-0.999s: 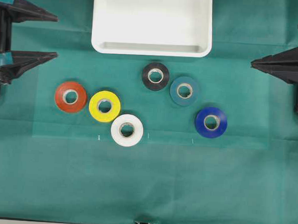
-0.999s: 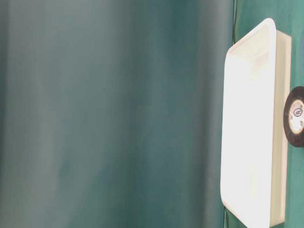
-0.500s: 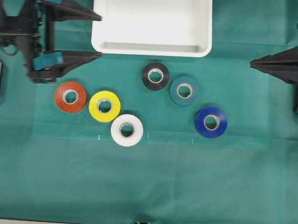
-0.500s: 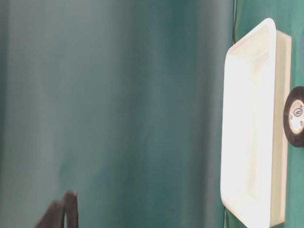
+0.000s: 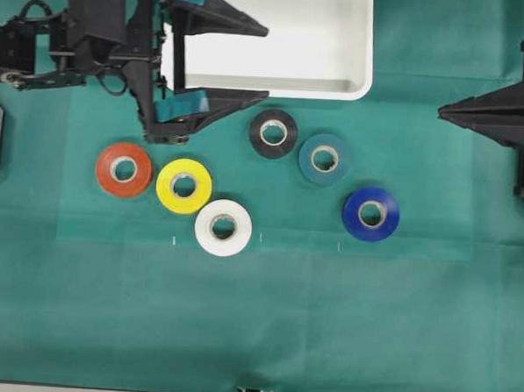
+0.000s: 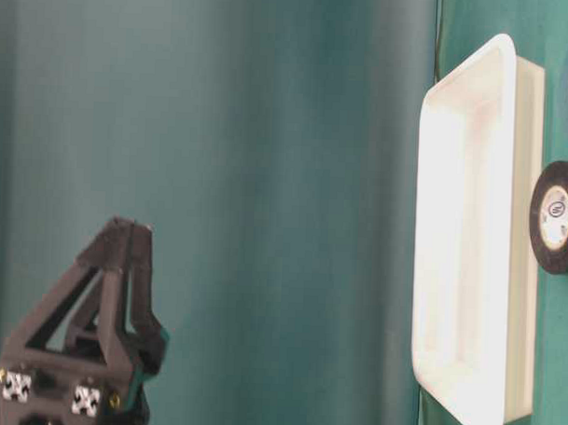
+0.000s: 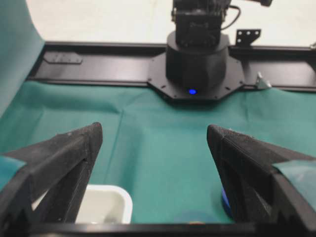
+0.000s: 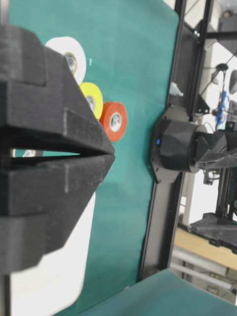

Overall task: Pick up the tape from a random location and place it into the white case.
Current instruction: 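Move the left gripper toward the black tape roll behind the yellow roll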

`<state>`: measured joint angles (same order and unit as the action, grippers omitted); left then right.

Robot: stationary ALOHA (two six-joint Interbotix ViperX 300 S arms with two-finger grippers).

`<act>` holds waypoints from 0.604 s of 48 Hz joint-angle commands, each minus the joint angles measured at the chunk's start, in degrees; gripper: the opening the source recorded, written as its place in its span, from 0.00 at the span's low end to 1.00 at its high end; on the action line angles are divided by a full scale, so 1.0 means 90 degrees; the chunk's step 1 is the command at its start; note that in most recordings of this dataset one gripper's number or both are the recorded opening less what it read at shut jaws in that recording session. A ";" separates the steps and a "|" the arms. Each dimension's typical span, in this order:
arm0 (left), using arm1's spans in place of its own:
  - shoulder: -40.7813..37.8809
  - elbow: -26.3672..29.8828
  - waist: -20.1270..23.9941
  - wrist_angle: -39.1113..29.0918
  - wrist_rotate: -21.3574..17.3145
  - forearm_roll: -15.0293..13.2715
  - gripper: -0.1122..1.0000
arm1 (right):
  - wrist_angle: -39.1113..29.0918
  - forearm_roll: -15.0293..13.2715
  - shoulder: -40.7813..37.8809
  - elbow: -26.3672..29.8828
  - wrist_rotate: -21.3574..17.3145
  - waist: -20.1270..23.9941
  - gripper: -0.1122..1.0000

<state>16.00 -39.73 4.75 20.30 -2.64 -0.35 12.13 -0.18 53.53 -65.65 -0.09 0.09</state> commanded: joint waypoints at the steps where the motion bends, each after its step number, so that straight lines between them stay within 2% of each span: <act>1: -0.0029 0.0186 -0.0010 0.0039 -0.0020 0.0000 0.99 | 0.0039 -0.0010 -0.0049 0.0176 0.0000 0.0000 0.10; 20: -0.0059 0.0244 -0.0010 -0.0088 -0.0010 0.0000 0.99 | 0.0029 -0.0010 -0.0059 0.0186 0.0000 0.0000 0.10; 25: -0.0049 0.0322 -0.0010 -0.0400 0.0000 -0.0010 0.99 | 0.0029 -0.0010 -0.0059 0.0186 0.0000 0.0000 0.10; 29: -0.0068 0.0488 -0.0010 -0.0957 0.0000 -0.0010 0.99 | 0.0029 -0.0020 -0.0059 0.0186 0.0000 0.0000 0.10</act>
<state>15.03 -36.91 4.75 14.85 -2.72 -0.35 12.13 -0.18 53.44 -65.57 -0.09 0.18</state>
